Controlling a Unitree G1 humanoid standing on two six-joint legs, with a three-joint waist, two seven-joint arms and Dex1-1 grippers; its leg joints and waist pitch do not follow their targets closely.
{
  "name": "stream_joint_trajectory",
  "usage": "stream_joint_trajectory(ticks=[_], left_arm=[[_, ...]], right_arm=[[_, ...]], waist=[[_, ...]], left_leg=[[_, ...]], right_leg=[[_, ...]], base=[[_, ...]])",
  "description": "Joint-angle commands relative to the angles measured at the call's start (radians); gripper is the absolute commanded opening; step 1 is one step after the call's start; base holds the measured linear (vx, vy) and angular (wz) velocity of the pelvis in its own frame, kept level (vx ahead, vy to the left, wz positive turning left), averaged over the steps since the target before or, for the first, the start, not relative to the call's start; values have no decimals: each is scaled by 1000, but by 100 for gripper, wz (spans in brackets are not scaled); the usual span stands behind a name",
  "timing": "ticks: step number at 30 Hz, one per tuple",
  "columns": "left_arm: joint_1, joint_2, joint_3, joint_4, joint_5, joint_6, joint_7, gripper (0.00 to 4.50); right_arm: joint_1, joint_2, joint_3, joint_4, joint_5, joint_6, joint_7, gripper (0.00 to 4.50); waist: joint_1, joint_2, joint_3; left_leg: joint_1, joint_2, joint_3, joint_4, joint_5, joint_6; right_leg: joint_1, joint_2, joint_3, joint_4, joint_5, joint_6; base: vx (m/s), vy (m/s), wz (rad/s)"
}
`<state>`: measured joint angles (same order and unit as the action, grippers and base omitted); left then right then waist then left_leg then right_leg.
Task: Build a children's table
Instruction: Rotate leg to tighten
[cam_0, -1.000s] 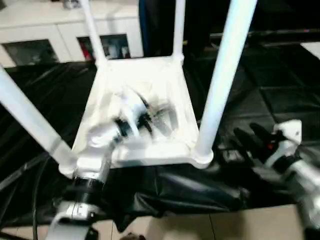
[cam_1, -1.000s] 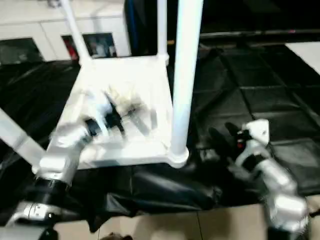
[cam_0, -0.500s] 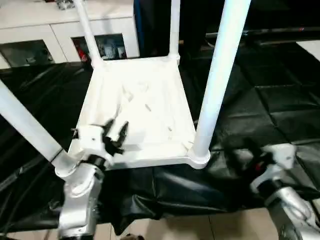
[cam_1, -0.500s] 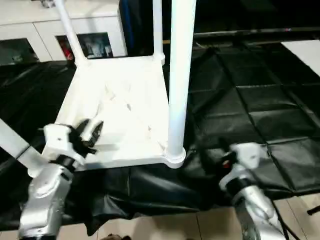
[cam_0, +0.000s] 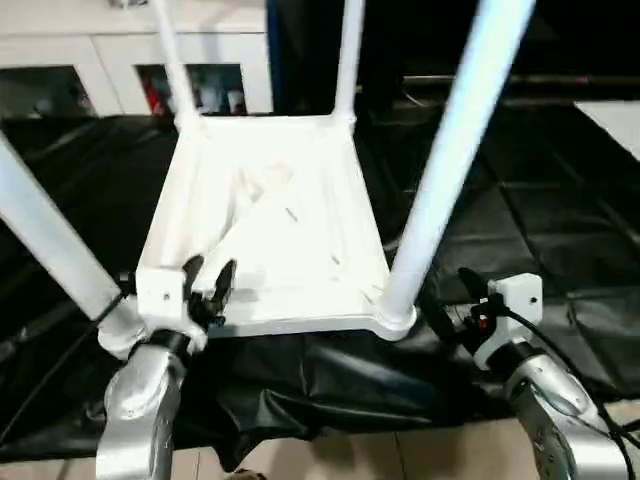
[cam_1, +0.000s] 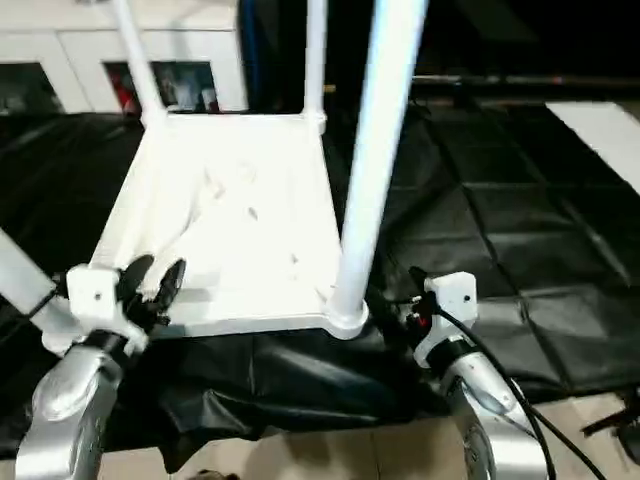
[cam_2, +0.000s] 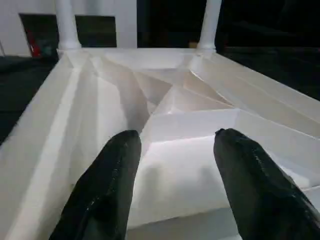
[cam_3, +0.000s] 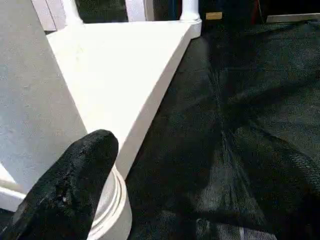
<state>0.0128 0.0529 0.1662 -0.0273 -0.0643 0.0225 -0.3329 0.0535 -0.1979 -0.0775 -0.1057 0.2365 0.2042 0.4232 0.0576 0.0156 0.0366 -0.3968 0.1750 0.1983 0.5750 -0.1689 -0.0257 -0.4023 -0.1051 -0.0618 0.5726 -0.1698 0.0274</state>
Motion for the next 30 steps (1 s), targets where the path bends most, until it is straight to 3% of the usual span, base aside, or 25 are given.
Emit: stream_joint_trajectory(ticks=[1, 2, 3, 4, 5, 6, 7, 8, 9, 10, 11, 12, 13, 14, 15, 16, 17, 18, 19, 20, 22, 23, 25, 27, 30], left_arm=[[-11, 2, -31, -25, 25, 13, 17, 271], [-11, 2, -32, -25, 26, 13, 18, 271], [-10, 2, -42, -32, 26, 21, 25, 271], [1, -3, -44, -54, 24, 29, 35, 271], [1, -4, -44, -56, 22, 28, 35, 271], [5, -9, -42, -67, 11, 25, 39, 271], [26, -9, -34, -83, 1, 18, 40, 271], [49, -6, -27, -99, -10, 20, 36, 271], [55, -6, -25, -103, -15, 24, 34, 271], [78, -4, -14, -121, -33, 37, 29, 271], [101, 0, -5, -137, -46, 46, 22, 271], [113, 3, -3, -147, -55, 52, 20, 271], [128, 8, -1, -159, -63, 56, 15, 271], [128, 8, -1, -159, -63, 56, 15, 271], [148, 23, 1, -159, -61, 40, 2, 271], [163, 42, 17, -146, -59, 33, -5, 271], [172, 55, 27, -137, -58, 30, -6, 271], [177, 73, 38, -128, -57, 32, -12, 271], [177, 83, 43, -124, -58, 36, -15, 271], [174, 94, 49, -126, -68, 34, -27, 271], [169, 101, 54, -128, -75, 37, -33, 271], [165, 107, 58, -129, -80, 41, -35, 271], [145, 138, 89, -139, -134, 74, -69, 271], [152, 155, 93, -144, -141, 80, -80, 271], [153, 168, 99, -139, -167, 87, -88, 271]], right_arm=[[7, -11, -15, -16, 2, -10, 5, 424], [7, -11, -16, -16, 3, -10, 6, 424], [6, -13, -17, -19, 10, -11, 9, 424], [6, -10, -15, -24, 18, -11, 13, 424], [5, -10, -16, -24, 19, -11, 13, 424], [0, -8, -17, -24, 28, -6, 15, 424], [10, 11, -22, -32, 56, -9, 18, 424], [23, 28, -28, -40, 82, 2, 15, 424], [29, 29, -26, -41, 82, 2, 16, 424], [50, 34, -18, -45, 84, 1, 19, 424], [75, 32, -7, -48, 73, -9, 23, 424], [90, 27, 2, -49, 61, -16, 27, 424], [103, 24, 4, -52, 54, -21, 25, 424], [103, 24, 4, -52, 54, -21, 25, 424], [122, 22, -3, -59, 57, -25, 25, 424], [134, 16, -17, -62, 65, -24, 30, 424], [140, 11, -28, -62, 73, -21, 34, 424], [143, 3, -36, -66, 82, -20, 43, 424], [143, -2, -40, -69, 86, -19, 49, 424], [147, -13, -37, -77, 103, -3, 71, 424], [150, -27, -33, -83, 116, 11, 92, 424], [152, -38, -29, -87, 125, 21, 110, 424], [186, -124, -15, -78, 108, 15, 194, 424], [192, -147, -46, -70, 113, 11, 202, 424], [191, -179, -87, -68, 139, 13, 227, 424]], waist=[[-6, 21, -39], [-22, 35, -37], [-45, 44, -32], [-47, 52, -28], [-59, 46, -25], [-54, 42, -25], [-64, 31, -27], [-49, -9, -21], [-13, -21, -22], [20, -28, -28], [43, -32, -19], [52, -40, -17], [70, -35, -30], [76, -39, -30], [82, -29, -24], [86, -27, -19], [92, -8, -18], [93, 21, -19], [86, 37, -20], [56, 48, -15], [51, 70, -19], [37, 60, -15], [37, 40, -6], [36, 35, -4], [24, 27, -18]], left_leg=[[-14, 60, -102, -125, -475, -16], [10, 94, -157, -136, -610, -19], [10, 122, -223, -163, -678, 0], [17, 123, -244, -170, -699, 8], [22, 114, -285, -176, -691, 43], [18, 94, -290, -172, -666, 62], [40, 112, -233, -141, -587, 80], [-2, -13, -122, -24, -455, 73], [12, -55, -71, 80, -272, 71], [-29, -32, -79, 79, -76, 49], [-43, -22, -84, 94, -89, 45], [-47, -20, -87, 104, -122, 62], [-64, -22, -116, 132, -155, 89], [-71, -27, -138, 151, -162, 97], [-62, -26, -148, 149, -154, 89], [-42, -26, -150, 128, -139, 71], [-17, -27, -134, 73, -100, 73], [23, -1, -123, 2, -94, 94], [45, 18, -114, -25, -148, 102], [64, 90, -133, -71, -381, 101], [70, 114, -141, -92, -578, 25], [72, 86, -116, -94, -659, -44], [58, 54, -95, -84, -623, -58], [70, 51, -90, -82, -618, -65], [37, 53, -97, -90, -481, -40]], right_leg=[[66, -1, -30, -38, -179, -125], [53, 11, -44, -26, -155, -151], [61, 20, -47, 19, -158, -183], [56, 27, -47, 38, -173, -202], [52, 31, -33, 65, -192, -233], [52, 28, -23, 61, -200, -253], [34, 4, 7, 17, -206, -297], [53, -50, 45, -99, -367, -329], [44, -102, 53, -143, -544, -247], [76, -120, 101, -128, -755, -23], [67, -139, 125, -129, -884, 147], [66, -152, 144, -125, -897, 169], [91, -190, 181, -101, -783, 147], [96, -207, 198, -95, -637, 77], [92, -205, 192, -97, -580, 17], [87, -175, 163, -102, -489, -104], [81, -107, 116, -101, -421, -207], [71, -54, 64, -95, -415, -246], [60, -27, 40, -93, -424, -237], [33, 22, 30, -46, -393, -200], [40, 15, 32, -30, -337, -172], [44, -9, 42, -48, -307, -161], [49, -33, 52, -71, -461, -129], [36, -45, 57, -88, -599, -95], [69, -48, 53, -75, -480, -92]], base=[[-30, -24, 22], [-25, -58, 47], [-25, -58, 47], [-17, -102, 55], [-12, -67, 28], [-20, -167, 62], [-3, -229, 56], [5, -354, 59], [13, -254, 25], [-10, -225, -7], [-25, -165, -7], [-25, -165, -7], [-11, -94, 5], [0, 0, 0], [0, 0, 0], [0, 0, 0], [-26, 55, 13], [-26, 55, 13], [-27, 110, 15], [-43, 128, 17], [-48, 120, 17], [-41, 105, 10], [-36, 100, 7], [-23, 64, 5], [2, 34, -10]])
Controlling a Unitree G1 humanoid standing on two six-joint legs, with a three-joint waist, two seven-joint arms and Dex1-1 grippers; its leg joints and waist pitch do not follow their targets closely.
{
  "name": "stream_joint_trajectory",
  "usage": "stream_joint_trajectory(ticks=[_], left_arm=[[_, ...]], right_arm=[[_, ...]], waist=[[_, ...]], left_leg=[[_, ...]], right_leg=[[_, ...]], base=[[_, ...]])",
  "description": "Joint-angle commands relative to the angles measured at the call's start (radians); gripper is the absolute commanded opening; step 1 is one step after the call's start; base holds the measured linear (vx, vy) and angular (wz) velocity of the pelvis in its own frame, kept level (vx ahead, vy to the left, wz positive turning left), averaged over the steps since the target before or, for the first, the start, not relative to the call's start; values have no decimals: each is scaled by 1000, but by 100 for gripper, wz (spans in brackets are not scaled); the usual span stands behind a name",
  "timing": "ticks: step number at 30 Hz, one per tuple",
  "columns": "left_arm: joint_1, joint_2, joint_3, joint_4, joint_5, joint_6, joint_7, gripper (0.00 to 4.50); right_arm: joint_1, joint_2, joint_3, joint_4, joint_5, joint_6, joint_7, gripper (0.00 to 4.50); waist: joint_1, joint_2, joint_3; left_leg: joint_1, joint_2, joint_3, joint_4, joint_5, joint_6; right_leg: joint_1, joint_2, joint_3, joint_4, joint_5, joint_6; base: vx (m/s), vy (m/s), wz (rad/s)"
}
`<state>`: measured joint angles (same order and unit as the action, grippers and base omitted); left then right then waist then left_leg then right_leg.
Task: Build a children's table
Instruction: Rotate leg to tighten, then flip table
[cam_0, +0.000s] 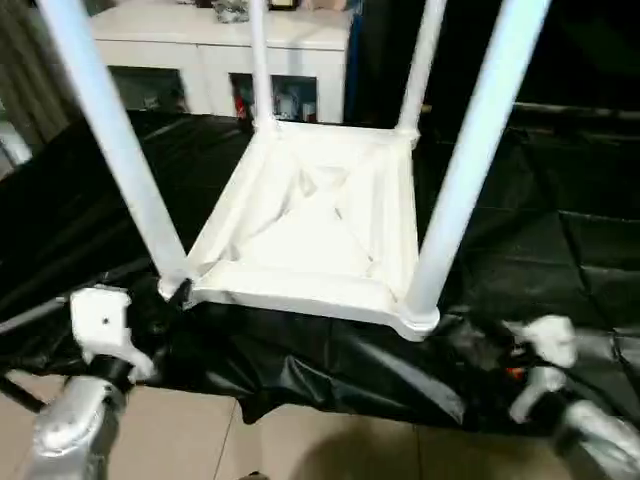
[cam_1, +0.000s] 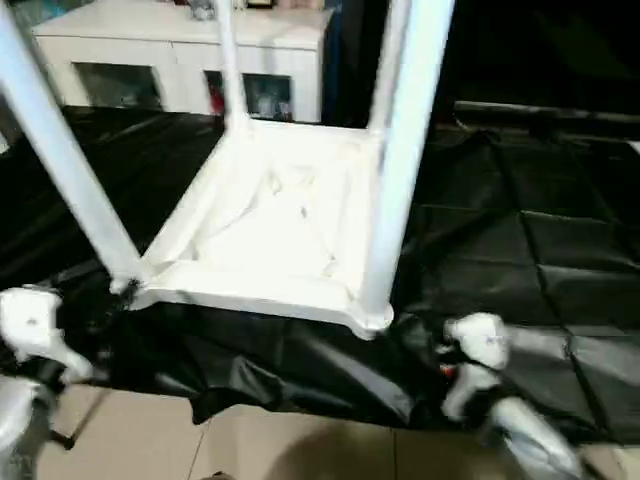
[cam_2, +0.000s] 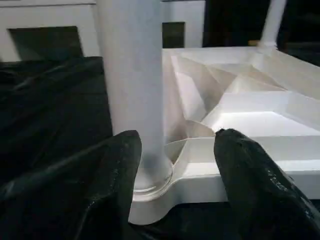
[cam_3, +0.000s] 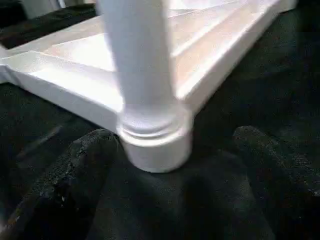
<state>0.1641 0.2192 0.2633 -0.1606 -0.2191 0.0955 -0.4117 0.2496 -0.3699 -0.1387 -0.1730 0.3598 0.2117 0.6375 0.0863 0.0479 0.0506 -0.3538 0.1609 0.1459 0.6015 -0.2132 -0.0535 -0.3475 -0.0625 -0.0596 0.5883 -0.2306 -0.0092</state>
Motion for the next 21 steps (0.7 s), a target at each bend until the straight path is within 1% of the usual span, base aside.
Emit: stream_joint_trajectory(ticks=[1, 2, 3, 4, 5, 6, 7, 8, 9, 10, 11, 13, 14, 15, 16, 17, 18, 19, 20, 21], left_arm=[[-7, 5, 10, -5, -30, 28, -9, 290], [-19, 9, 14, -5, -49, 46, -16, 290], [-24, 10, 15, -5, -56, 52, -19, 300], [-49, 21, 18, 2, -65, 92, -21, 310], [-68, 29, 19, 8, -70, 121, -23, 317], [-96, 41, 17, 29, -62, 141, -15, 325], [-119, 49, 16, 49, -58, 139, -14, 341], [-134, 51, 16, 63, -57, 132, -12, 351], [-151, 56, 17, 83, -50, 134, 5, 351], [-154, 57, 17, 88, -48, 133, 7, 362], [-173, 63, 16, 117, -31, 129, 28, 377], [-183, 66, 20, 143, -7, 152, 69, 384], [-182, 65, 22, 143, -3, 160, 79, 397], [-178, 60, 27, 136, -5, 175, 95, 397], [-172, 54, 30, 126, -11, 178, 101, 408], [-167, 47, 33, 118, -17, 178, 105, 433], [-159, 39, 36, 113, -26, 176, 104, 433], [-155, 35, 38, 111, -31, 176, 103, 433], [-153, 33, 39, 109, -36, 177, 102, 446], [-143, 25, 38, 101, -41, 177, 102, 446]], right_arm=[[-3, -23, -35, -13, 38, 16, 39, 425], [-3, -41, -32, -26, 50, 22, 68, 425], [-3, -47, -31, -31, 55, 24, 78, 425], [-7, -71, -8, -49, 70, 33, 131, 425], [-11, -88, 9, -60, 81, 40, 168, 425], [-19, -112, 42, -71, 90, 39, 216, 425], [-30, -127, 65, -76, 98, 46, 245, 425], [-41, -136, 80, -78, 100, 54, 260, 425], [-56, -140, 90, -77, 105, 70, 271, 425], [-59, -140, 91, -76, 107, 75, 273, 425], [-82, -141, 104, -74, 116, 101, 290, 425], [-99, -144, 127, -77, 122, 118, 314, 425], [-104, -147, 138, -82, 122, 124, 322, 425], [-109, -151, 147, -86, 126, 129, 332, 425], [-115, -152, 154, -87, 125, 130, 334, 425], [-120, -151, 158, -85, 123, 129, 335, 425], [-124, -148, 161, -80, 120, 124, 337, 425], [-127, -148, 164, -76, 120, 121, 338, 425], [-129, -149, 166, -72, 121, 118, 341, 425], [-135, -147, 169, -73, 122, 116, 339, 425]], waist=[[-5, -4, -30], [-5, -6, -28], [-6, -7, -26], [-5, -7, -27], [-2, -11, -29], [-1, -12, -29], [0, -26, -27], [4, -21, -29], [6, -25, -31], [8, -24, -33], [7, -27, -35], [10, -21, -39], [8, -21, -40], [7, -21, -43], [8, -21, -46], [8, -20, -50], [8, -19, -52], [7, -21, -55], [7, -20, -59], [8, -18, -67]], left_leg=[[-2, 68, -38, -117, -430, -4], [3, 67, -35, -112, -427, 1], [1, 65, -34, -112, -425, 3], [3, 65, -32, -110, -423, 6], [7, 65, -29, -107, -407, 14], [8, 64, -29, -105, -393, 19], [1, 63, -27, -103, -361, 34], [7, 64, -26, -99, -346, 41], [7, 64, -24, -97, -318, 43], [6, 66, -24, -97, -303, 43], [3, 69, -23, -97, -282, 46], [6, 70, -22, -94, -270, 47], [5, 72, -22, -94, -261, 48], [0, 72, -22, -92, -238, 49], [-2, 73, -21, -91, -218, 53], [-3, 74, -21, -88, -195, 58], [-4, 75, -21, -87, -176, 61], [-7, 75, -21, -83, -139, 70], [-10, 74, -22, -80, -104, 82], [-9, 74, -22, -71, -51, 97]], right_leg=[[4, -87, 51, -94, -395, -66], [1, -92, 55, -95, -394, -77], [3, -93, 56, -95, -404, -81], [4, -91, 54, -96, -414, -81], [1, -92, 57, -98, -412, -80], [1, -92, 57, -97, -406, -85], [4, -90, 56, -95, -408, -84], [-1, -91, 57, -96, -434, -84], [-1, -92, 58, -93, -427, -93], [0, -93, 58, -93, -412, -99], [3, -90, 56, -89, -373, -110], [2, -86, 54, -83, -333, -121], [3, -86, 54, -80, -296, -131], [9, -87, 53, -74, -257, -141], [10, -87, 52, -71, -220, -153], [13, -87, 50, -66, -180, -165], [14, -87, 50, -63, -150, -171], [17, -85, 48, -55, -83, -184], [19, -84, 46, -48, -24, -192], [20, -84, 45, -38, 61, -205]], base=[[0, 0, 0], [0, 0, 0], [0, 0, 0], [0, 0, 0], [0, 0, 0], [0, 0, 0], [0, 0, 0], [0, 0, 0], [0, 0, 0], [0, 0, 0], [0, 0, 0], [0, 0, 0], [0, 0, 0], [0, 0, 0], [50, -6, 1], [56, 0, 1], [56, 0, 1], [51, 8, -2], [0, 0, 0], [0, 0, 0]])
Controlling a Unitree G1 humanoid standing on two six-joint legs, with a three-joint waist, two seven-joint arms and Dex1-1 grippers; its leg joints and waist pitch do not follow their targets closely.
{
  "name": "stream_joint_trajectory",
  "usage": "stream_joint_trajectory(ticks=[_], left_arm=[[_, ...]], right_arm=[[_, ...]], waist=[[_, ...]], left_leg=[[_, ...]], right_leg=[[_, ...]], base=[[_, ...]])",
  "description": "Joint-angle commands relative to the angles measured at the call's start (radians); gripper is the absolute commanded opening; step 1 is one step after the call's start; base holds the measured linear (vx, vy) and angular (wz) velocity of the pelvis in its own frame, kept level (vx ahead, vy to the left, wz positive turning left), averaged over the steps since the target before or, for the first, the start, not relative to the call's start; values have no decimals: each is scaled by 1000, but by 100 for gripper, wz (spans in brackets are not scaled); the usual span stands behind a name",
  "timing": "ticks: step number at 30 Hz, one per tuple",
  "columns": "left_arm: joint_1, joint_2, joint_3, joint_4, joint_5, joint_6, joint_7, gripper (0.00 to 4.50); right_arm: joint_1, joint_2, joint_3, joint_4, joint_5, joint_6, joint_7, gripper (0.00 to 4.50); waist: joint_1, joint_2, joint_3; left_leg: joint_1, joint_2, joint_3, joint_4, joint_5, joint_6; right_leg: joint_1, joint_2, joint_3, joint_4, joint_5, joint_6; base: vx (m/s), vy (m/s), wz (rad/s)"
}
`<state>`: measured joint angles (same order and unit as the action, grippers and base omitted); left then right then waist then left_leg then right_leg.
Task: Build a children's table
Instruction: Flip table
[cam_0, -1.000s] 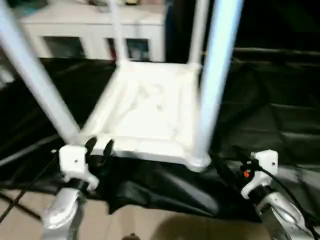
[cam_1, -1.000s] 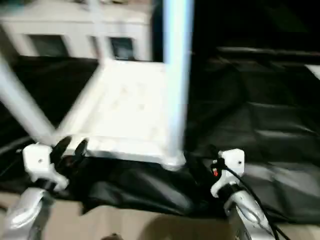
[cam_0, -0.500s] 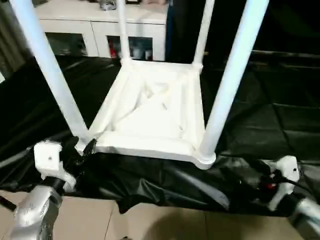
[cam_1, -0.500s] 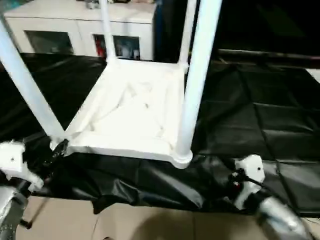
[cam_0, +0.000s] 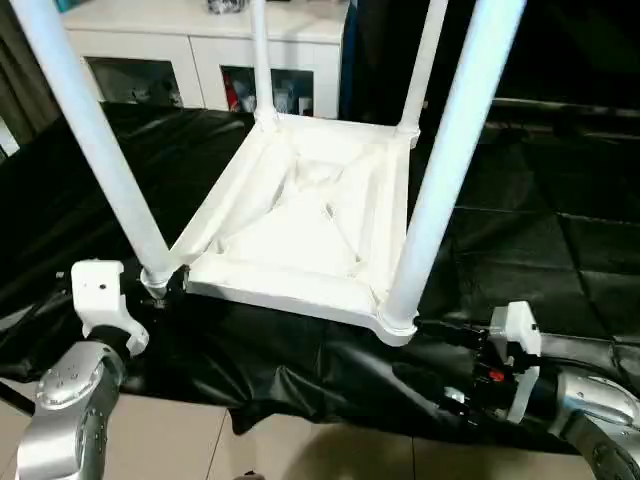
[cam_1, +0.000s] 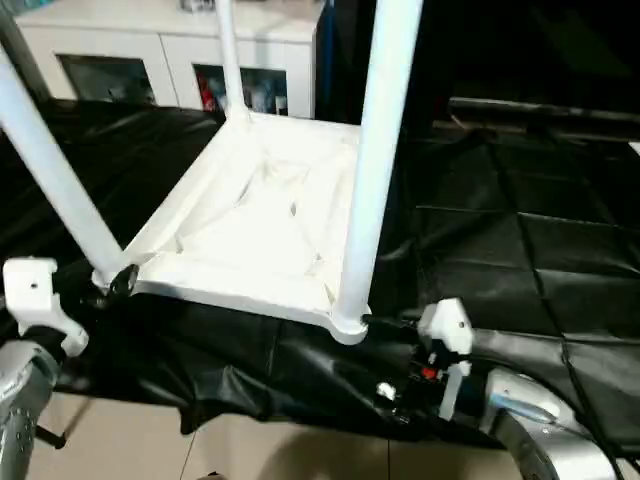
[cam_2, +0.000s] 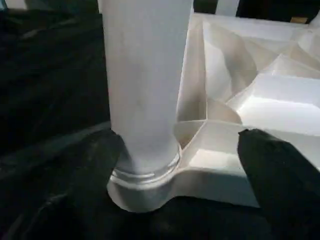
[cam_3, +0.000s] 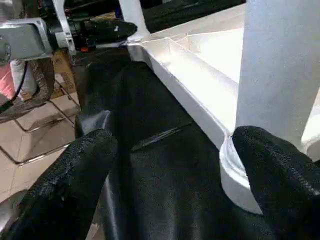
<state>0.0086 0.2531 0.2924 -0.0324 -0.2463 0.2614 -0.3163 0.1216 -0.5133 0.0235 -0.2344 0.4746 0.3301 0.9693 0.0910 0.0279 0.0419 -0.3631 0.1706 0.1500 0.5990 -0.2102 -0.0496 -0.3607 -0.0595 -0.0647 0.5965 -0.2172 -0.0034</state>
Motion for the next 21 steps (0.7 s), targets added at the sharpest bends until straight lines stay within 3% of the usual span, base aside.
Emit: stream_joint_trajectory(ticks=[1, 2, 3, 4, 6, 7, 9, 13, 17, 19, 21], left_arm=[[16, -13, 7, -27, -13, 1, 6, 446], [13, -16, 8, -17, -10, -13, 13, 446], [1, -18, 12, 0, -5, -25, 27, 446], [-20, -17, 20, 29, 1, -41, 46, 446], [-56, -11, 30, 75, 8, -64, 67, 446], [-89, -6, 39, 117, 9, -86, 75, 446], [-137, 3, 52, 179, 10, -107, 80, 446], [-215, 32, 53, 288, 9, -126, 53, 446], [-258, 58, 24, 363, 11, -137, 7, 446], [-264, 60, 21, 376, 13, -144, 0, 446], [-281, 61, 12, 416, 20, -153, 0, 446]], right_arm=[[-17, 0, 11, -8, 6, -5, 5, 425], [-29, 6, 15, -5, 6, -3, 5, 425], [-38, 10, 18, -4, 9, 4, 6, 425], [-48, 15, 23, -2, 13, 13, 8, 425], [-60, 22, 31, 0, 18, 19, 10, 425], [-67, 29, 39, 4, 18, 20, 11, 425], [-80, 39, 55, 12, 14, 20, 9, 425], [-93, 52, 80, 17, 5, 14, 8, 425], [-120, 86, 87, 43, -23, -10, -19, 425], [-126, 92, 89, 49, -27, -17, -26, 425], [-152, 119, 101, 80, -45, -51, -45, 425]], waist=[[3, -2, -63], [4, -1, -62], [2, -6, -56], [3, -6, -52], [4, -14, -46], [6, -12, -42], [8, -9, -44], [6, -6, -45], [5, 5, -51], [4, 0, -52], [4, 2, -54]], left_leg=[[-1, 64, -25, -63, -20, 104], [-3, 64, -25, -61, -1, 115], [-7, 62, -22, -63, -12, 132], [-5, 61, -19, -65, -62, 133], [-2, 62, -17, -73, -131, 116], [3, 61, -16, -76, -172, 96], [9, 64, -19, -79, -190, 65], [7, 64, -21, -84, -202, 31], [6, 63, -22, -81, -189, 22], [3, 64, -21, -81, -171, 25], [4, 64, -20, -78, -155, 27]], right_leg=[[34, -86, 50, -42, 101, -218], [31, -85, 49, -38, 137, -225], [29, -84, 47, -40, 136, -234], [29, -87, 47, -47, 73, -233], [29, -89, 48, -60, -52, -218], [24, -89, 50, -68, -140, -200], [23, -90, 52, -70, -189, -180], [22, -89, 52, -69, -180, -162], [22, -90, 53, -61, -113, -180], [26, -92, 53, -57, -71, -196], [25, -92, 51, -52, -37, -207]], base=[[0, 0, 0], [0, 0, 0], [0, 0, 0], [0, 0, 0], [0, 0, 0], [0, 0, 0], [0, 0, 0], [0, 0, 0], [0, 0, 0], [0, 0, 0], [0, 0, 0]])
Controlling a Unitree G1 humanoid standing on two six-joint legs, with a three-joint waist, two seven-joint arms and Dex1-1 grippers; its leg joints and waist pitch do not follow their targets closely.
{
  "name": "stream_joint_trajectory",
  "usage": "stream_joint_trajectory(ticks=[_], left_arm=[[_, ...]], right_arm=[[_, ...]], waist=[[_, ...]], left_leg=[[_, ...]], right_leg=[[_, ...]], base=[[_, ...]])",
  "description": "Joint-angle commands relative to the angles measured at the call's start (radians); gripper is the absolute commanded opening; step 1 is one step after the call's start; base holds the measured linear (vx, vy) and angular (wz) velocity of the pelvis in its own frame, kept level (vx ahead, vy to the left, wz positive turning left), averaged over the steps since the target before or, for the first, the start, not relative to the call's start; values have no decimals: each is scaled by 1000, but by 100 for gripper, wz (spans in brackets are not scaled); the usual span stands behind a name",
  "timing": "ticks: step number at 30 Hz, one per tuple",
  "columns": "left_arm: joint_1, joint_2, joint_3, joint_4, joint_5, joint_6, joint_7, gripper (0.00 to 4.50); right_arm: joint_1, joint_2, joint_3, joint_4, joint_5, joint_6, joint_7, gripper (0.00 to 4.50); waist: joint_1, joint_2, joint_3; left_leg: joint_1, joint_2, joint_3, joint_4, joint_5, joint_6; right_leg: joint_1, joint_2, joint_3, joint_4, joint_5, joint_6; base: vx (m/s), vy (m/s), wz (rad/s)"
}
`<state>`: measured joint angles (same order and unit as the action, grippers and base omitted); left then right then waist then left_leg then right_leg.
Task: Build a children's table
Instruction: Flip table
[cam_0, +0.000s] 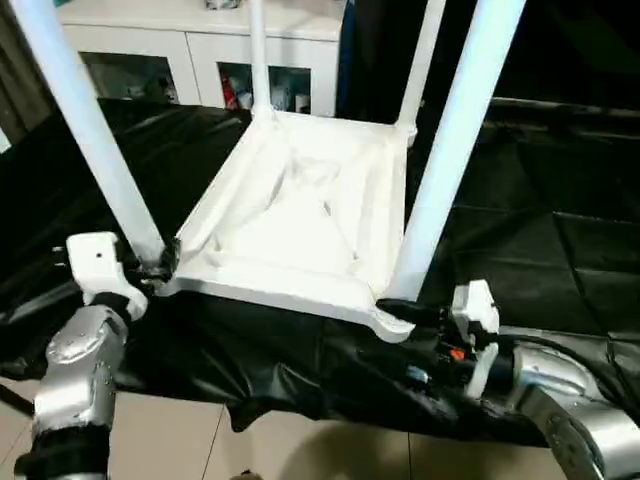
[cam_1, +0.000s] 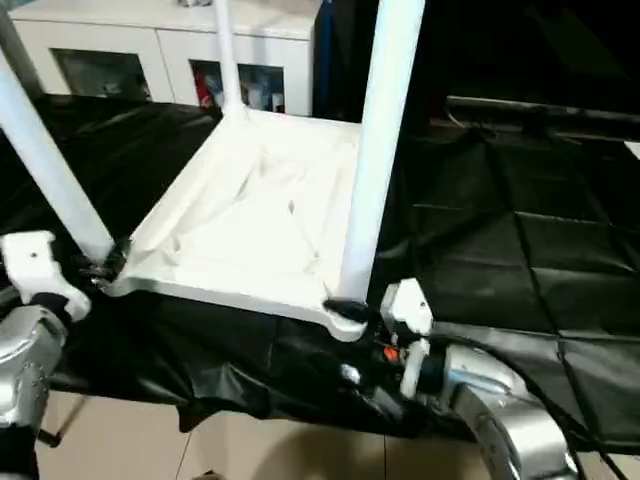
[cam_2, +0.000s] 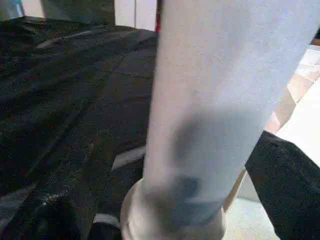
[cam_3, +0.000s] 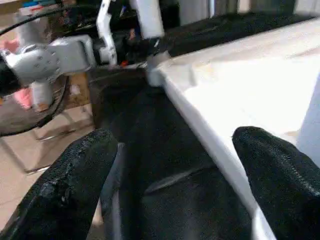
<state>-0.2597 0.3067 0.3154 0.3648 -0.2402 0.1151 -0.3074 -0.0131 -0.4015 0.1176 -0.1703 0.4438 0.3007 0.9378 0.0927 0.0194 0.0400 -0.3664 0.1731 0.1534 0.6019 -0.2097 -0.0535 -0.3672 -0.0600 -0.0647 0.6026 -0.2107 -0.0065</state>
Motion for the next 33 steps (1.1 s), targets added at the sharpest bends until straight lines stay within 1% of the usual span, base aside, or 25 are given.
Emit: stream_joint_trajectory(ticks=[1, 2, 3, 4, 6, 9, 10, 11, 12, 13, 14, 15, 16, 17, 18, 19, 20, 21, 22, 24, 26, 29, 30, 32, 33], left_arm=[[-16, 7, -16, 26, 18, -6, -9, 446], [-17, 6, -21, 27, 19, -2, -10, 446], [-17, 5, -23, 25, 18, 3, -10, 446], [-19, 3, -25, 25, 13, 9, -15, 429], [-21, 2, -26, 26, 10, 11, -19, 411], [-19, -3, -37, 19, 4, 21, -25, 408], [-14, -6, -42, 9, 2, 28, -26, 381], [-8, -11, -51, -4, -1, 40, -29, 372], [2, -23, -57, -32, -13, 70, -23, 372], [2, -23, -57, -32, -13, 70, -23, 370], [7, -26, -60, -45, -18, 83, -23, 370], [18, -37, -65, -76, -28, 114, -17, 350], [21, -41, -66, -84, -32, 123, -15, 350], [22, -42, -67, -86, -32, 124, -15, 336], [27, -48, -70, -94, -35, 133, -13, 326], [34, -57, -78, -102, -39, 148, -13, 326], [37, -60, -81, -104, -41, 154, -13, 318], [36, -66, -79, -104, -44, 152, -9, 294], [32, -77, -75, -107, -52, 155, -4, 294], [28, -90, -74, -118, -61, 166, -3, 287], [28, -95, -79, -133, -62, 183, -5, 254], [26, -99, -84, -140, -66, 195, -8, 244], [22, -110, -79, -140, -78, 199, -3, 241], [16, -127, -70, -141, -97, 203, -3, 240], [13, -133, -67, -141, -103, 204, -4, 239]], right_arm=[[-26, 16, 10, 28, -17, -27, -19, 425], [-34, 23, 15, 36, -17, -27, -19, 425], [-39, 27, 19, 43, -20, -30, -19, 425], [-49, 34, 28, 54, -25, -36, -10, 425], [-54, 38, 33, 60, -28, -39, -2, 425], [-72, 45, 48, 84, -36, -52, 13, 425], [-76, 46, 52, 90, -36, -55, 19, 425], [-83, 46, 58, 98, -37, -61, 29, 425], [-89, 42, 61, 107, -41, -73, 40, 425], [-89, 42, 61, 107, -41, -73, 40, 425], [-91, 41, 60, 110, -42, -75, 42, 425], [-95, 39, 59, 122, -46, -85, 48, 425], [-96, 38, 59, 126, -48, -89, 50, 425], [-96, 38, 59, 128, -49, -90, 49, 425], [-98, 38, 59, 136, -56, -99, 48, 425], [-99, 38, 62, 145, -64, -111, 46, 425], [-100, 39, 63, 149, -68, -116, 45, 425], [-100, 41, 62, 150, -67, -119, 45, 425], [-101, 44, 62, 153, -67, -123, 44, 425], [-101, 47, 64, 160, -69, -131, 45, 425], [-100, 51, 66, 167, -72, -137, 47, 425], [-102, 56, 68, 177, -77, -146, 48, 425], [-102, 61, 68, 186, -83, -156, 44, 425], [-101, 65, 63, 192, -88, -160, 28, 425], [-101, 66, 61, 194, -88, -159, 23, 425]], waist=[[3, 9, -53], [3, 7, -53], [3, 8, -53], [3, 3, -51], [4, 7, -51], [5, 8, -49], [6, 7, -49], [7, 9, -50], [9, 11, -49], [8, 10, -50], [13, 10, -50], [17, 15, -50], [18, 13, -50], [21, 12, -50], [23, 15, -51], [23, 16, -50], [24, 13, -50], [24, 12, -49], [26, 10, -49], [28, 11, -48], [31, 10, -45], [31, 10, -46], [30, 13, -46], [30, 10, -46], [31, 11, -47]], left_leg=[[7, 61, -24, -81, -151, 34], [6, 62, -24, -82, -143, 40], [6, 62, -24, -81, -145, 41], [6, 63, -23, -82, -154, 42], [8, 64, -22, -83, -161, 40], [8, 64, -22, -84, -177, 36], [8, 64, -21, -84, -179, 34], [8, 64, -21, -84, -178, 34], [9, 66, -22, -84, -180, 32], [9, 67, -21, -85, -185, 29], [11, 67, -20, -84, -182, 28], [9, 67, -22, -84, -176, 28], [8, 69, -22, -85, -176, 27], [10, 66, -20, -84, -181, 28], [11, 67, -20, -83, -182, 27], [10, 66, -20, -84, -183, 26], [10, 66, -19, -84, -188, 24], [9, 66, -20, -85, -190, 25], [9, 65, -19, -84, -189, 27], [9, 66, -20, -85, -193, 29], [10, 66, -20, -87, -212, 25], [9, 66, -21, -88, -219, 20], [8, 65, -20, -87, -214, 21], [7, 66, -19, -87, -203, 24], [7, 65, -20, -86, -195, 25]], right_leg=[[33, -92, 51, -58, -34, -205], [36, -92, 50, -55, -19, -215], [34, -93, 51, -55, -20, -217], [35, -94, 51, -56, -30, -221], [33, -93, 51, -56, -45, -223], [33, -94, 53, -58, -65, -222], [33, -95, 54, -59, -72, -219], [34, -96, 54, -58, -72, -219], [32, -96, 53, -58, -73, -221], [32, -96, 53, -57, -72, -225], [31, -95, 54, -58, -66, -226], [33, -95, 53, -56, -57, -226], [33, -95, 53, -55, -53, -227], [31, -93, 53, -57, -54, -227], [30, -94, 54, -56, -52, -227], [30, -93, 54, -57, -54, -227], [31, -94, 54, -58, -61, -225], [31, -93, 54, -59, -67, -222], [32, -94, 54, -60, -75, -219], [32, -94, 54, -62, -94, -213], [29, -94, 54, -66, -136, -205], [28, -95, 55, -68, -160, -193], [28, -95, 55, -69, -161, -193], [28, -95, 56, -69, -152, -194], [28, -93, 55, -68, -146, -192]], base=[[0, 0, 0], [0, 0, 0], [0, 0, 0], [0, 0, 0], [0, 0, 0], [0, 0, 0], [0, 0, 0], [0, 0, 0], [0, 0, 0], [0, 0, 0], [0, 0, 0], [0, 0, 0], [0, 0, 0], [0, 0, 0], [0, 0, 0], [0, 0, 0], [0, 0, 0], [0, 0, 0], [0, 0, 0], [0, 0, 0], [0, 0, 0], [0, 0, 0], [0, 0, 0], [0, 0, 0], [0, 0, 0]])
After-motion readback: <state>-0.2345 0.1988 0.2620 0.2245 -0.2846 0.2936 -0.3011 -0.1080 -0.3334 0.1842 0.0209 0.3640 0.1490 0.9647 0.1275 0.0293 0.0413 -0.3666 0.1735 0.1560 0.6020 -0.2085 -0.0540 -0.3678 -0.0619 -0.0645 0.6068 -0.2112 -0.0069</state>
